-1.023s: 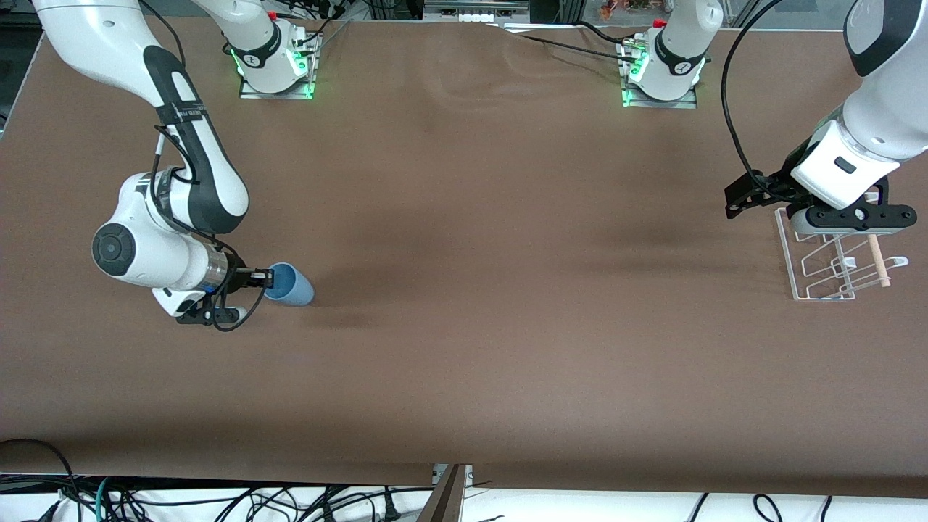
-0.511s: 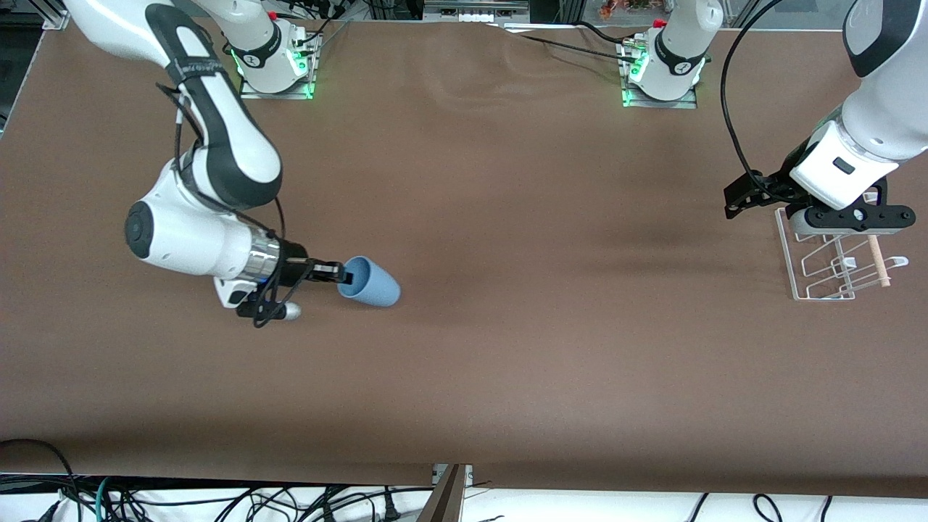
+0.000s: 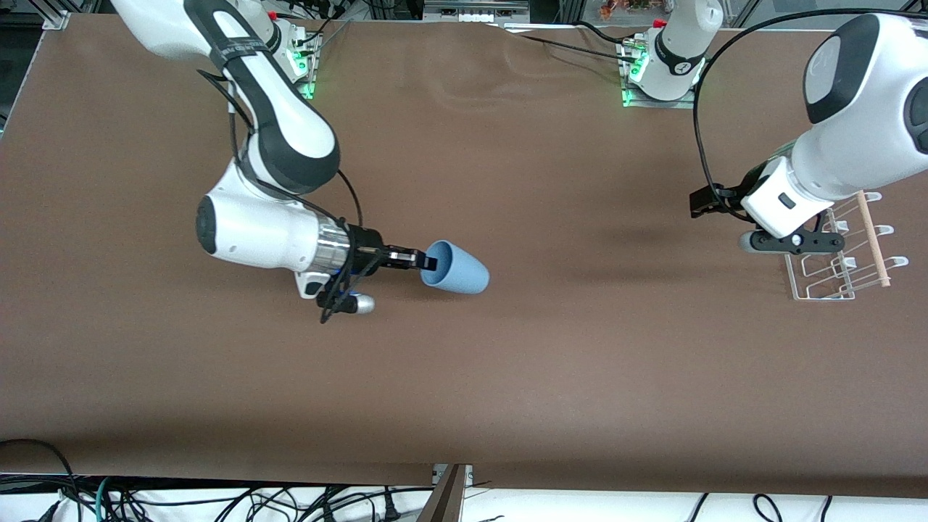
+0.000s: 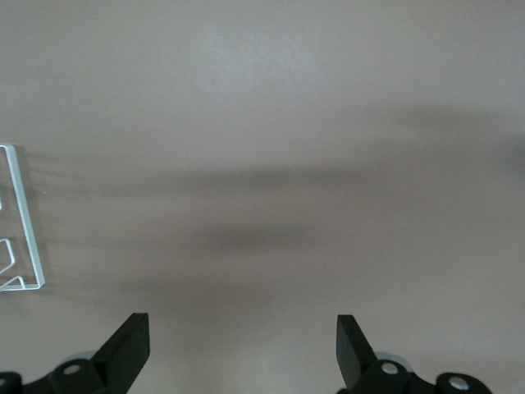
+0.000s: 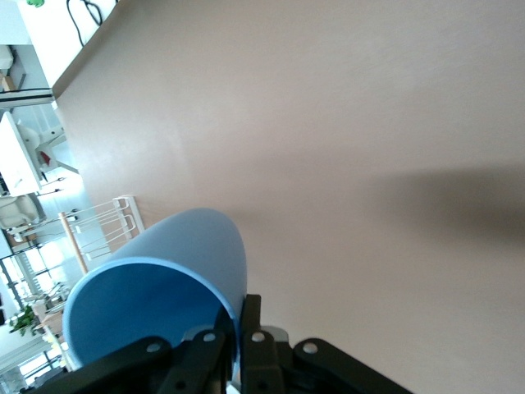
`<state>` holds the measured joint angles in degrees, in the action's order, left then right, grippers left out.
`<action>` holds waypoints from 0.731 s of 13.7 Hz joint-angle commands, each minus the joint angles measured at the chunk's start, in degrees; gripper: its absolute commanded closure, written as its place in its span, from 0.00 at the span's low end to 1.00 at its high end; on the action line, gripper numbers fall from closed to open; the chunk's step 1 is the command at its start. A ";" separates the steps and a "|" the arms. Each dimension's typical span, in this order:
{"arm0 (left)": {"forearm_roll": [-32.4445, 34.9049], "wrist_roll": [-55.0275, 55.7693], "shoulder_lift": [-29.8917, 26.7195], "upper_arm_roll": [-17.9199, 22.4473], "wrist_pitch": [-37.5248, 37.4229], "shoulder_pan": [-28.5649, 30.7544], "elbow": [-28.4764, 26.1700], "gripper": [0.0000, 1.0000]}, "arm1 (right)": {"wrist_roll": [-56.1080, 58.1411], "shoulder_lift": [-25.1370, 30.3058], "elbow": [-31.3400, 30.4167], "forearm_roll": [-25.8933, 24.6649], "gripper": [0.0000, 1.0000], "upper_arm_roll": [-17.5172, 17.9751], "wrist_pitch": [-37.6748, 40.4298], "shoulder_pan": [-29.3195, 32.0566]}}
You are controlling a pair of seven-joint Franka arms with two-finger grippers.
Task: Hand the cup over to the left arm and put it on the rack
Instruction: 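Carry the cup with the right gripper while the left gripper approaches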
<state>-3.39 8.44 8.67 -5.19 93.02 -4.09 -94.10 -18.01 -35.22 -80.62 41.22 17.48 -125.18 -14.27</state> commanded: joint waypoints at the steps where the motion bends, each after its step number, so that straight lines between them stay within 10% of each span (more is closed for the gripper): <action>1: -1.96 -5.60 1.08 0.45 -1.61 -0.39 1.82 0.00 | -3.78 -6.07 8.27 1.06 1.00 0.10 -1.72 -3.64; 10: -13.38 -38.02 3.28 0.62 -0.91 1.63 1.90 0.00 | -9.59 -9.78 14.87 4.74 1.00 0.10 -7.62 -11.30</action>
<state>-13.80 -22.16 10.38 -4.63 92.87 -3.32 -94.08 -26.79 -43.93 -68.70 43.55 17.60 -132.54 -24.80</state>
